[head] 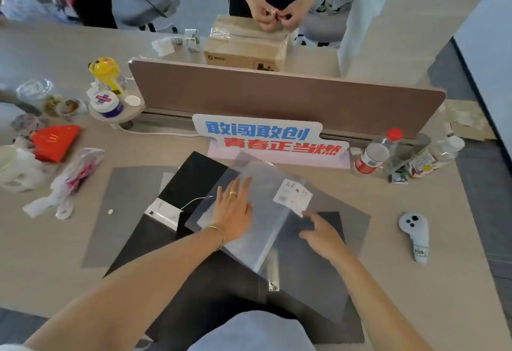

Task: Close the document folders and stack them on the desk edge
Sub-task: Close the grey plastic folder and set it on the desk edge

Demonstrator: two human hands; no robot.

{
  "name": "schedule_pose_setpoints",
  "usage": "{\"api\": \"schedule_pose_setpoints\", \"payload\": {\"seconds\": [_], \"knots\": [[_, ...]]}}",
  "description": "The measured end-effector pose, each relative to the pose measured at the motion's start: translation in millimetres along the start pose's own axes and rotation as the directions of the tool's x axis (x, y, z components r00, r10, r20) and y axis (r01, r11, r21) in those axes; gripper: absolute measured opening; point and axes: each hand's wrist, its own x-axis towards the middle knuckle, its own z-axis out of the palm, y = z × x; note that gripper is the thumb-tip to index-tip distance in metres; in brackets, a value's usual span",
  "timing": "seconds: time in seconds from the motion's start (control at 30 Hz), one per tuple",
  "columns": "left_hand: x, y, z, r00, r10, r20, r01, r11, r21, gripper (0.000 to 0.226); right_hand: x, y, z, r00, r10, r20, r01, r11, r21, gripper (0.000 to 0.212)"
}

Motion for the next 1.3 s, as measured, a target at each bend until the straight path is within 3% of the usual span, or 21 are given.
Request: {"api": "schedule_pose_setpoints", "payload": {"seconds": [0.1, 0.23, 0.47, 0.73, 1.13, 1.3], "knots": [[7.0, -0.6, 7.9, 0.994, -0.019, 0.111, 0.014, 0.999, 0.041, 0.065, 11.9, 16.2, 1.9, 0.996, 0.052, -0.068, -0.063, 0.984, -0.169, 0.066], [14.4, 2.8, 27.2, 0.943, -0.132, 0.304, 0.132, 0.991, 0.022, 0.068, 22.3, 38.6, 12.4, 0.969, 0.241, -0.046, -0.241, 0.906, -0.347, 0.081], [13.7, 18.8, 53.7, 0.88, -0.142, 0.453, 0.133, 0.99, 0.052, 0.08, 27.3, 50.6, 25.3, 0.959, 0.284, -0.012, -0.251, 0.825, -0.507, 0.075], [9.5, 44.6, 66.2, 0.864, -0.15, 0.48, 0.238, 0.963, -0.127, 0.092, 35.2, 43.0, 22.5, 0.961, 0.276, 0.023, -0.251, 0.904, -0.347, 0.067], [-11.8, 74.8, 86.4, 0.954, 0.026, 0.3, -0.001, 0.997, -0.083, 0.109, 28.3, 43.0, 28.8, 0.981, 0.192, 0.017, -0.19, 0.978, -0.084, 0.065], [-22.3, 88.4, 76.4, 0.957, 0.145, 0.251, -0.112, 0.984, -0.14, 0.113, 21.9, 52.8, 32.7, 0.992, 0.088, -0.095, -0.086, 0.996, 0.029, 0.059]]}}
